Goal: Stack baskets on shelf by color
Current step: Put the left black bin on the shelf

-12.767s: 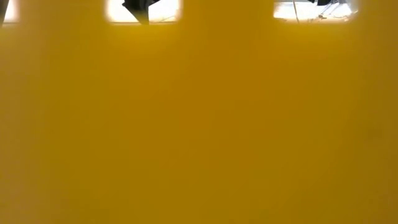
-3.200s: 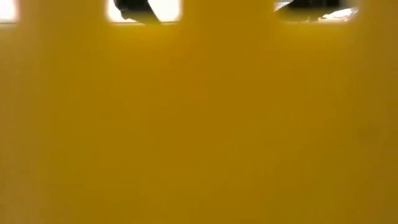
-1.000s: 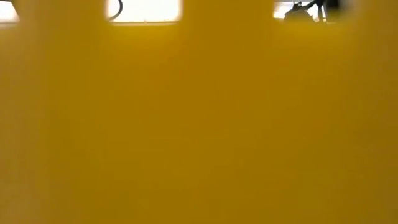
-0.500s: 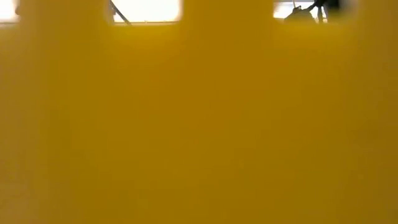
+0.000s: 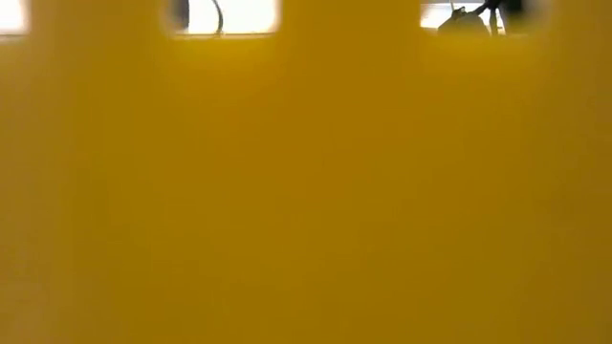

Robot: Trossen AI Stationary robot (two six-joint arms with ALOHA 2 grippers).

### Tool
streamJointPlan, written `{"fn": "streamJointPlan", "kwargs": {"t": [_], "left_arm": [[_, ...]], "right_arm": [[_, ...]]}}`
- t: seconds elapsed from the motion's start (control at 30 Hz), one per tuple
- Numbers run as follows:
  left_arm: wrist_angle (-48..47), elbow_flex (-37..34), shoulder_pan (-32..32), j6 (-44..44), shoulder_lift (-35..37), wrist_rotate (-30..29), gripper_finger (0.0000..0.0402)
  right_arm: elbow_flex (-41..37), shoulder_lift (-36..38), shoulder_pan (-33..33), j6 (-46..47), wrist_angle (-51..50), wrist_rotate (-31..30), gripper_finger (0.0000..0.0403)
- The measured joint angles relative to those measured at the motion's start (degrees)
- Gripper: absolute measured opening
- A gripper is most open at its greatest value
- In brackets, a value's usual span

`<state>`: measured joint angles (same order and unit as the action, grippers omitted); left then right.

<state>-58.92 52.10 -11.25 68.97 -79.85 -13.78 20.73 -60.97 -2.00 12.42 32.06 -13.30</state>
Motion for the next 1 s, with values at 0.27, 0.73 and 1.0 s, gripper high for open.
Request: {"fn": "streamJointPlan", "kwargs": {"t": [0.27,0.73,1.0], "left_arm": [[-17.1,25.2,-7.8,-5.2,0.1,-5.9,0.0006],[-5.9,58.8,-7.5,-55.9,0.1,-28.9,0.0004],[23.0,56.2,3.3,-95.6,-3.1,-23.5,0.0006]], "right_arm": [[0.0,0.0,0.0,-0.7,-0.4,0.0,0.0171],[0.0,0.0,0.0,-1.6,3.4,-0.1,0.0171],[0.0,0.0,0.0,-2.8,3.5,-0.1,0.0171]]}}
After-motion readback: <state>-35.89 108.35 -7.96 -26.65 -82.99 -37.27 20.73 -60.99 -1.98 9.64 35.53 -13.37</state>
